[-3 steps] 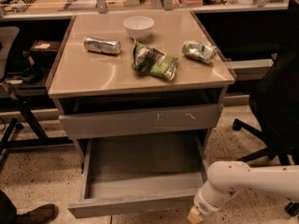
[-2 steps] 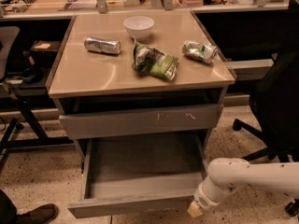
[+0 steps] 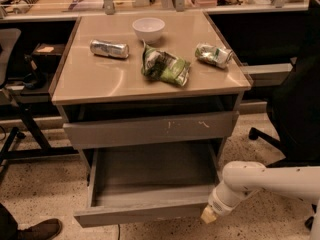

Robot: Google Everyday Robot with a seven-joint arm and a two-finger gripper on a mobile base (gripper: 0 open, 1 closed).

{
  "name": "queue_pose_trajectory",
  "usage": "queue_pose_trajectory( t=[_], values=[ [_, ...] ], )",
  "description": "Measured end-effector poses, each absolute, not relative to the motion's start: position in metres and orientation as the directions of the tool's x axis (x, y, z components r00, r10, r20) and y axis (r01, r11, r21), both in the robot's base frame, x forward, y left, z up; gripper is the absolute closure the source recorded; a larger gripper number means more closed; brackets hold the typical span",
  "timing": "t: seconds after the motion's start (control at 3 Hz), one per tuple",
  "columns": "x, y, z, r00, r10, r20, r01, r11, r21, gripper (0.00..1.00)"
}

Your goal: Close middle drawer

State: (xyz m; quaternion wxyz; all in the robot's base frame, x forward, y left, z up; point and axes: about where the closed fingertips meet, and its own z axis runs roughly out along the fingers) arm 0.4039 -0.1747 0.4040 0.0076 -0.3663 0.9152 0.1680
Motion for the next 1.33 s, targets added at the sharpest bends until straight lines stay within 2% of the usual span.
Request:
queue_pose_trajectory(
  t=[1.33],
  values=[
    [0.486,-0.154,0.425,-0.690,-0.697,-0.196,-0.722,0.648,0.241,1.00]
  ],
)
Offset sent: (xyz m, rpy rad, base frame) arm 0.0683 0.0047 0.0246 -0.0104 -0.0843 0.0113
